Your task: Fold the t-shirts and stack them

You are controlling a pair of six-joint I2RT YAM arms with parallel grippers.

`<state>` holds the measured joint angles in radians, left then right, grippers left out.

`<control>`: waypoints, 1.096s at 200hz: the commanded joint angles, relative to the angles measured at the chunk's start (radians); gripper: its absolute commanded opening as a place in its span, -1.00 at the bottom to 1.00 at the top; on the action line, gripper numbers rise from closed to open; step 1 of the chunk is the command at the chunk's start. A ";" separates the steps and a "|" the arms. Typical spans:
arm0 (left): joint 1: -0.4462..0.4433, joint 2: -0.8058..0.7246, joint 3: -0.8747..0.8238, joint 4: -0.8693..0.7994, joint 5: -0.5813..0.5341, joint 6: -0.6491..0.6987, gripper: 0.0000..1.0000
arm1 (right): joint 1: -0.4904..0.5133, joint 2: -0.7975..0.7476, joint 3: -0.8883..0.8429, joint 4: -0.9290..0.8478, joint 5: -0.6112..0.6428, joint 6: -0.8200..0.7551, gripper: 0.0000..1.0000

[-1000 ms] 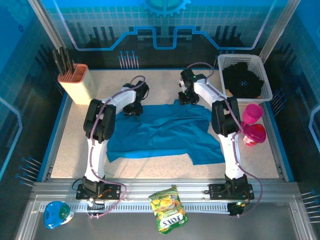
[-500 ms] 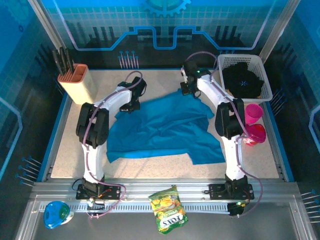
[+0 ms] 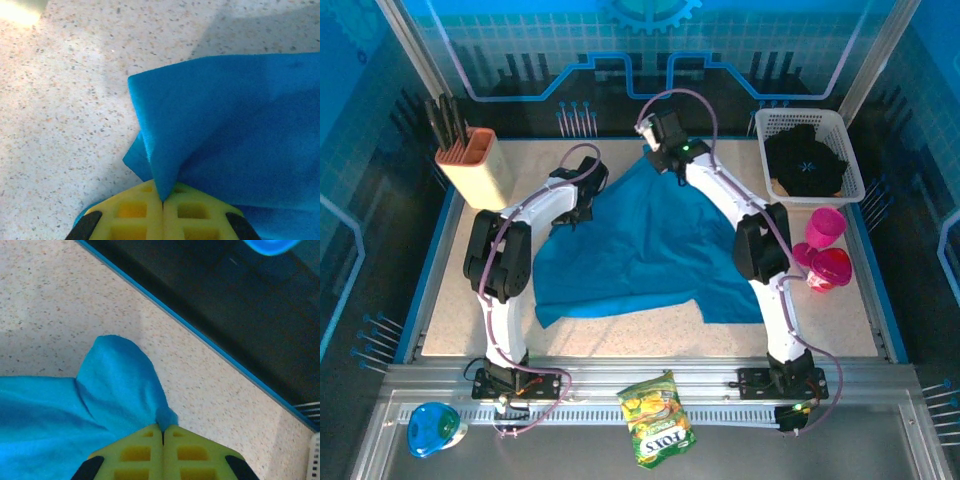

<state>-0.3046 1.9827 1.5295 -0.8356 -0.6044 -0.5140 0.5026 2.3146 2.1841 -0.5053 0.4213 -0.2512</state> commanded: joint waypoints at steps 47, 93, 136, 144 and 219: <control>0.013 -0.078 -0.021 -0.059 -0.111 -0.050 -1.00 | -0.033 -0.041 0.043 -0.216 0.037 0.293 0.36; 0.010 -0.134 -0.026 -0.067 -0.129 -0.022 -0.51 | -0.108 -0.426 -0.512 -0.199 -0.012 0.504 0.25; -0.086 -0.210 0.044 -0.113 -0.153 0.012 0.86 | -0.187 -0.571 -0.846 -0.203 -0.087 0.544 0.12; -0.119 -0.219 0.071 -0.140 -0.158 0.012 0.91 | -0.201 -0.576 -0.881 -0.199 -0.092 0.547 0.09; -0.531 -0.078 0.179 -0.205 0.100 -0.059 0.81 | -0.265 -0.434 -0.909 -0.177 -0.171 0.598 -0.15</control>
<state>-0.7490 1.8046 1.6798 -1.0004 -0.6453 -0.5327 0.2501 1.8187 1.2499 -0.6868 0.2871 0.3111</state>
